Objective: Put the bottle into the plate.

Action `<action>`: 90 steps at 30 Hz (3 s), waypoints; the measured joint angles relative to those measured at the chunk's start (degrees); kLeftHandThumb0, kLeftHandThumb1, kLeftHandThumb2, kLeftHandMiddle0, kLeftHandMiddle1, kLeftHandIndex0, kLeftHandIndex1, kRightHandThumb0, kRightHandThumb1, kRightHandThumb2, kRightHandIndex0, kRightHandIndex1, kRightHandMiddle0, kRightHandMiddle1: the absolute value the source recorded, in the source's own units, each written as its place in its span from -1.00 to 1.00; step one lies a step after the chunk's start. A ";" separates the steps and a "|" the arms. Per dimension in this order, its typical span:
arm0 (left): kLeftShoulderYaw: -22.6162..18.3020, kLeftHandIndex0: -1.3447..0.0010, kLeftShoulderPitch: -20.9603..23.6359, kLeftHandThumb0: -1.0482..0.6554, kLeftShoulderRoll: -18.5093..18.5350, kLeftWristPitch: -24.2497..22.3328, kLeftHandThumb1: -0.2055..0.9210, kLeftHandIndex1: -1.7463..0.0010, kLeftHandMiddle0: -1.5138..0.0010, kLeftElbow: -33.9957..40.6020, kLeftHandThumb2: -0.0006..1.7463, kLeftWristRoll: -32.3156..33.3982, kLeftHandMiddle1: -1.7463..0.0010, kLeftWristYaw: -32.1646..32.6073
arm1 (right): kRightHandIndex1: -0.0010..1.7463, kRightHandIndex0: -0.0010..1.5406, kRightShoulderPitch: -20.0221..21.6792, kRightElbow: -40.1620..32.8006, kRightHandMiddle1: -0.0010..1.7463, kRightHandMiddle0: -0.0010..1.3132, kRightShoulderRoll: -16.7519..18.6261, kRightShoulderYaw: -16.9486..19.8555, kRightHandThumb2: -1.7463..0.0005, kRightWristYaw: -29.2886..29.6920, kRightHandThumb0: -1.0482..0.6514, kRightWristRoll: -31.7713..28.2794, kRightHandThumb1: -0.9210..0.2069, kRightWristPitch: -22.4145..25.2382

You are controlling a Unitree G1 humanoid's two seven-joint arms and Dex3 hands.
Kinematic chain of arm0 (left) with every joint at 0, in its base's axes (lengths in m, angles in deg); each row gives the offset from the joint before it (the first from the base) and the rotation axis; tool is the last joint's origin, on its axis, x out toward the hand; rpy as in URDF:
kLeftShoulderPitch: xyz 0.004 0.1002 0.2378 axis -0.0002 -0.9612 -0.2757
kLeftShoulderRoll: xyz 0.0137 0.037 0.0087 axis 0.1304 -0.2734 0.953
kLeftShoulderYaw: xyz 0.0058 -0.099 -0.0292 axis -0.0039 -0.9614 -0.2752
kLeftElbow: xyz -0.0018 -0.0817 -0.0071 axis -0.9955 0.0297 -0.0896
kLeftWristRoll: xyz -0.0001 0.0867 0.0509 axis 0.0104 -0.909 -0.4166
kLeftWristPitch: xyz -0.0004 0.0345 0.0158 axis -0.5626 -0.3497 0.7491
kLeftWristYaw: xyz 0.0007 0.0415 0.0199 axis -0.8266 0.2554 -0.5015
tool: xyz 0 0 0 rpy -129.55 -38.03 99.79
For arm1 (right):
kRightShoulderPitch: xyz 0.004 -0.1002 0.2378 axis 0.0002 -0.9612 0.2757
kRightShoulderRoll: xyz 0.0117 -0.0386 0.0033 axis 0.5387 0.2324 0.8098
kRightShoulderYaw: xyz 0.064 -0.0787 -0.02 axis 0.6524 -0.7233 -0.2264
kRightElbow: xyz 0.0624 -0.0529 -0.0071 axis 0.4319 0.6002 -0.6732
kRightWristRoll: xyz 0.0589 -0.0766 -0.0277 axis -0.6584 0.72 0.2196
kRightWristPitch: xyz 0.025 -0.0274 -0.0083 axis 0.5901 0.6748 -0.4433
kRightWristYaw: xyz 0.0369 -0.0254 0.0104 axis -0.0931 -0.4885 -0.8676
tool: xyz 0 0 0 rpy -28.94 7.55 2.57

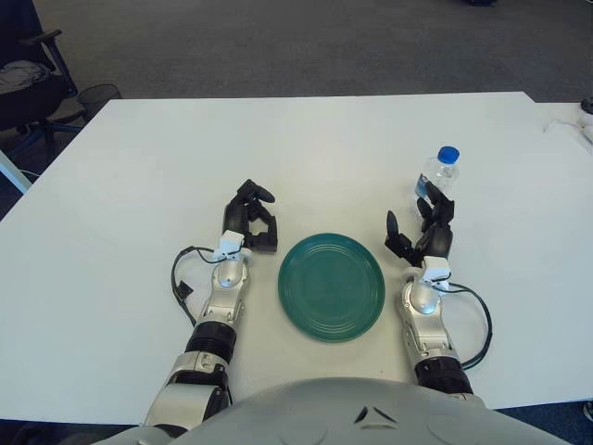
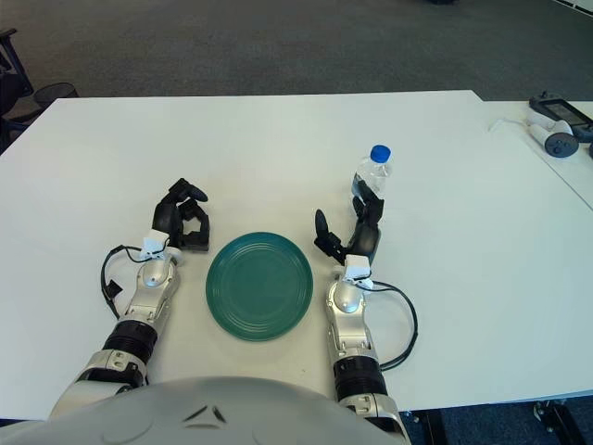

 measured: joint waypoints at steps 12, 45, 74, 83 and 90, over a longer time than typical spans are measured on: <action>-0.08 -0.01 -0.05 0.23 0.00 0.00 -0.74 -1.00 -0.17 -0.02 1.00 0.01 -1.00 0.00 | -1.00 -1.00 -0.67 -0.71 -1.00 -1.00 -0.38 -0.88 0.63 -0.20 -0.91 0.62 -0.62 0.55; -0.40 -0.02 -0.12 0.23 -0.01 -0.01 -0.77 -1.00 -0.20 0.84 1.00 0.30 -0.95 -0.66 | -0.44 -0.99 -0.83 -0.81 -0.40 -1.00 0.03 -1.27 0.16 7.34 -0.45 1.82 -0.19 -1.02; -1.11 -0.01 1.00 0.23 0.15 1.33 -0.74 -1.00 -0.17 -1.93 1.00 2.06 -1.00 -2.20 | -0.74 -1.00 0.12 -0.09 -0.99 -1.00 0.00 -1.29 0.15 29.01 -0.61 6.00 -0.16 4.32; -1.50 -0.01 1.85 0.23 0.41 1.67 -0.74 -1.00 -0.17 -3.08 1.00 2.05 -1.00 -2.20 | -0.82 -1.00 0.61 0.28 -1.00 -1.00 -0.60 -0.99 0.20 28.80 -0.63 5.60 -0.20 3.98; -1.66 -0.02 2.23 0.23 0.68 1.95 -0.76 -1.00 -0.19 -3.46 1.00 2.12 -0.96 -2.35 | -0.79 -1.00 4.27 4.31 -1.00 -1.00 -0.73 0.83 0.10 28.23 -0.48 4.54 -0.09 2.00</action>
